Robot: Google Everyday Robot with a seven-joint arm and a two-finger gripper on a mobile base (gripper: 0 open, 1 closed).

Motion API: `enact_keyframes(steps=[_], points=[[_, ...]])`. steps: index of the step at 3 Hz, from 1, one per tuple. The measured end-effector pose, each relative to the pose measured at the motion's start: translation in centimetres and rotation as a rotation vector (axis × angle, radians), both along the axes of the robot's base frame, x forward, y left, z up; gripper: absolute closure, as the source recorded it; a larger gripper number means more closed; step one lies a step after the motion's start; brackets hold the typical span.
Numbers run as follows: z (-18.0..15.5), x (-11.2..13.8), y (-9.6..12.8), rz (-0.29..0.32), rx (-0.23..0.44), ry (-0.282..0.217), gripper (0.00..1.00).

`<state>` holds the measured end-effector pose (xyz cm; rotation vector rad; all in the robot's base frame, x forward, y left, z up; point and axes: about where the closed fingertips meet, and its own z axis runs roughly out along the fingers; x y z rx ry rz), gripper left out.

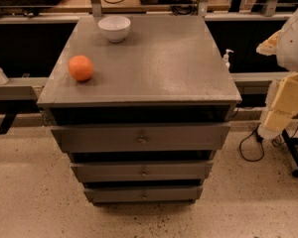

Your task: Open middle drawer

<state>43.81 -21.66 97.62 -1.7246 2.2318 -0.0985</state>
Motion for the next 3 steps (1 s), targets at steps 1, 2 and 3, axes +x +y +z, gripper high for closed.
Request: enact_keyframes(steps=[1,2,3], points=[[-0.1,0.0,0.1,-0.001,0.002,-0.009,0.0],[-3.0,-1.2,0.7,0.002,0.065,-0.017,0.0],[-8.9,-2.8,1.9,-0.01,0.165,-0.009,0.0]])
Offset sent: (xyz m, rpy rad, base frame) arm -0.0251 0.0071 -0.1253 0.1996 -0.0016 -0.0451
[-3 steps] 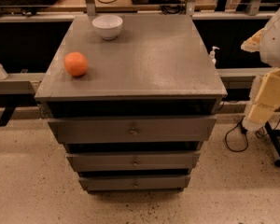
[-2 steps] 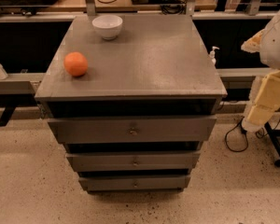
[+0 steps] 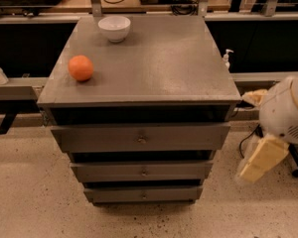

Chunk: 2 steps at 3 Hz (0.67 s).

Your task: Open middle drawer

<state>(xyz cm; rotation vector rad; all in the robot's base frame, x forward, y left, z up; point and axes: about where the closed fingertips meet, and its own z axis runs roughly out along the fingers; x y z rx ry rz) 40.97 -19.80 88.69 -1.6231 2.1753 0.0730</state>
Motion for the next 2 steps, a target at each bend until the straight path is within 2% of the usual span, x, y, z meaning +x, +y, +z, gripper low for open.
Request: enact_keyframes(steps=[1,2], points=[[-4.2,-1.1,0.1,-0.019,0.015,0.03,0.0],[-5.3,-1.0,1.8,0.067,0.011,0.098,0.0]])
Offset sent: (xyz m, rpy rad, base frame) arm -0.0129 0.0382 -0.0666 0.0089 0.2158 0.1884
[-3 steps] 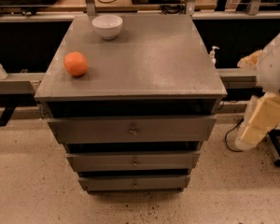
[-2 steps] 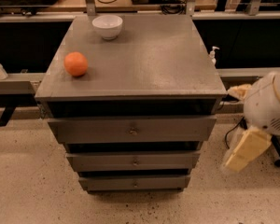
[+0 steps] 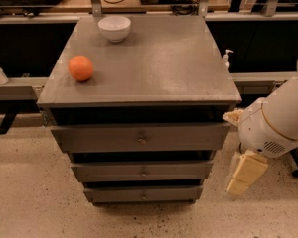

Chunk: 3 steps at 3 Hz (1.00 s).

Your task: Open middle drawer

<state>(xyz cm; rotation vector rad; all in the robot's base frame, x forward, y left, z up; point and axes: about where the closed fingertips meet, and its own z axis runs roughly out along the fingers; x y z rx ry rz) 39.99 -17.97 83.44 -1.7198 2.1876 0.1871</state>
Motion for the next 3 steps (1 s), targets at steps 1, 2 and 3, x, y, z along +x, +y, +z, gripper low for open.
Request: enact_keyframes(steps=[1,2,3], points=[[-6.4,-0.5,1.6,0.141,0.001,0.086,0.0],[-15.6,-1.9,1.9,0.221,0.058,0.11,0.0],[-17.4,-0.7,1.7,0.214,0.071,0.057,0.0]])
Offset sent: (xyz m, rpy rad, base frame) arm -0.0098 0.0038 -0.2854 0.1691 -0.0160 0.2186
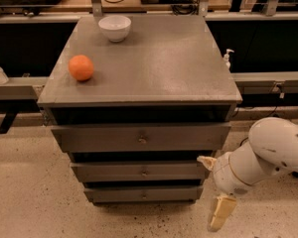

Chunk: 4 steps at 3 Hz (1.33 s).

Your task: Open middle drawer

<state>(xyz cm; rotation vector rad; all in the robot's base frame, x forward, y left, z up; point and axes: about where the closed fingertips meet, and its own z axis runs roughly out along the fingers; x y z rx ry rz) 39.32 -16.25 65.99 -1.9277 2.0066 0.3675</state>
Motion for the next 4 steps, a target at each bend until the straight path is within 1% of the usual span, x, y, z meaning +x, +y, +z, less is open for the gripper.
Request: enact_keyframes(steps=[1,2,3,4], points=[[0.2,-0.6,0.4,0.032,0.007,0.014,0.0],[-2.7,-0.4,2.4,0.062,0.127,0.006,0.0],[-8.7,0.5,5.2,0.036,0.286,-0.023,0.0],[-12.9,2.1,7.5,0.021,0.321,-0.06,0.0]])
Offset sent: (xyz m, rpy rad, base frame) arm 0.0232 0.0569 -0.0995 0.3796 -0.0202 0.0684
